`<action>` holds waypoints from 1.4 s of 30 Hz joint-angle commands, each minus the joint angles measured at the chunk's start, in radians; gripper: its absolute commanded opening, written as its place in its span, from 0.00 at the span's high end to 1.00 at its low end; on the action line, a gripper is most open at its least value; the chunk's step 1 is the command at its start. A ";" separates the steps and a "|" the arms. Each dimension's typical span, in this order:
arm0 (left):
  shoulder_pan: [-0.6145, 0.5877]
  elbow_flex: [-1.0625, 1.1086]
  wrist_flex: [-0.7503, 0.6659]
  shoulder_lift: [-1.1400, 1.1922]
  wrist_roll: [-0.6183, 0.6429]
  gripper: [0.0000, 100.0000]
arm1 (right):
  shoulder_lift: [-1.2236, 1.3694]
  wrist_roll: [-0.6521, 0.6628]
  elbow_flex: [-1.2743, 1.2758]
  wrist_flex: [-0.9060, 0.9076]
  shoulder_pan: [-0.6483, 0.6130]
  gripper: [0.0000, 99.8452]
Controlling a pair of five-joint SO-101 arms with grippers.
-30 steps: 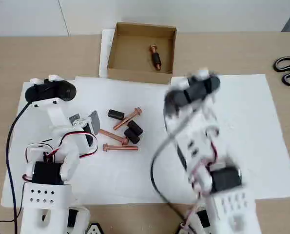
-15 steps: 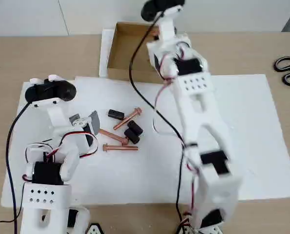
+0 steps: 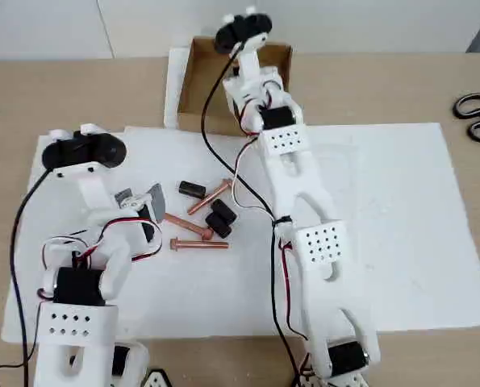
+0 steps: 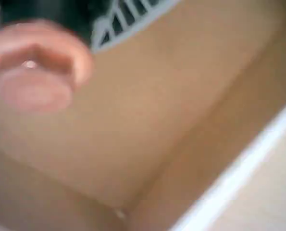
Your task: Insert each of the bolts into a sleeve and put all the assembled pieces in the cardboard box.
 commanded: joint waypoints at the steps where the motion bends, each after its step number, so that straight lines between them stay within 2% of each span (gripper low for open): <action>1: 0.002 -0.002 -0.003 -0.020 -0.005 0.84 | 0.024 0.006 -0.160 -0.031 -0.007 0.99; 5: 0.003 -0.002 -0.003 -0.020 -0.005 0.84 | 0.071 0.006 -0.206 -0.027 -0.007 0.97; 12: 0.003 -0.002 -0.003 -0.020 -0.005 0.84 | 0.084 0.006 -0.204 -0.025 -0.018 0.81; 21: 0.005 -0.002 -0.003 -0.020 -0.005 0.84 | 0.044 0.008 -0.209 -0.001 -0.019 0.81; 27: 0.005 -0.002 0.000 -0.020 -0.005 0.84 | -0.143 0.006 -0.209 0.234 -0.019 0.81; 42: -0.002 0.065 0.018 -0.020 -0.005 0.84 | -0.549 0.012 -0.201 1.055 -0.102 0.81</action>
